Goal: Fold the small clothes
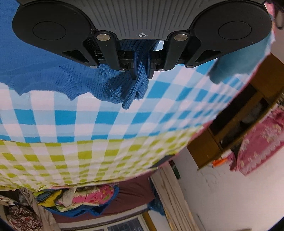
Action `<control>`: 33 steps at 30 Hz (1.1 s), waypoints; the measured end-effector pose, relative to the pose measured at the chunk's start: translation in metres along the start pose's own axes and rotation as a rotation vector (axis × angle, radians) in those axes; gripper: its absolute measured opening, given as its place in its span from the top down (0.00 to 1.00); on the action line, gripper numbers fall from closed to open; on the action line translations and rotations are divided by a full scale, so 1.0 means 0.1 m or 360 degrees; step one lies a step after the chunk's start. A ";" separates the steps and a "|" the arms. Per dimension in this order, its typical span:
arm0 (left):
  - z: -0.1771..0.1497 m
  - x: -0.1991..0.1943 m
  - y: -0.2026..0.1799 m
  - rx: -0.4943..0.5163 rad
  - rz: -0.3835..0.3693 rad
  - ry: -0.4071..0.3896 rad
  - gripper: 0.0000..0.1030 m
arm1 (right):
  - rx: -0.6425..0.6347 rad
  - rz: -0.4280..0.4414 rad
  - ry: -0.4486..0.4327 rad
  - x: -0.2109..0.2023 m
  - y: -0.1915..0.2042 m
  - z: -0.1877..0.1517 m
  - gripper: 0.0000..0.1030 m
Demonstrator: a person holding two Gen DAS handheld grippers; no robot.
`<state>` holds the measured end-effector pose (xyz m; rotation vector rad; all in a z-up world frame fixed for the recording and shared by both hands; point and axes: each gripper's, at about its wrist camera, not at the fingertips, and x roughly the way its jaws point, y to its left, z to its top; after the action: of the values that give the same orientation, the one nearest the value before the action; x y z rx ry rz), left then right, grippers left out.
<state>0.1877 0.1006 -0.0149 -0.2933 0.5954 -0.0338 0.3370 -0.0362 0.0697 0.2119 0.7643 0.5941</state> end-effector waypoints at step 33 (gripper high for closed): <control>-0.39 0.38 -2.61 0.0860 -0.0271 0.0030 0.73 | 0.0642 -0.0121 -0.0187 -1.20 -2.71 -0.55 0.90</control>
<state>0.2114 -0.1641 0.0073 0.1820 0.5565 -0.3559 0.3455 -0.3279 -0.0042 0.5819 0.7691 0.3472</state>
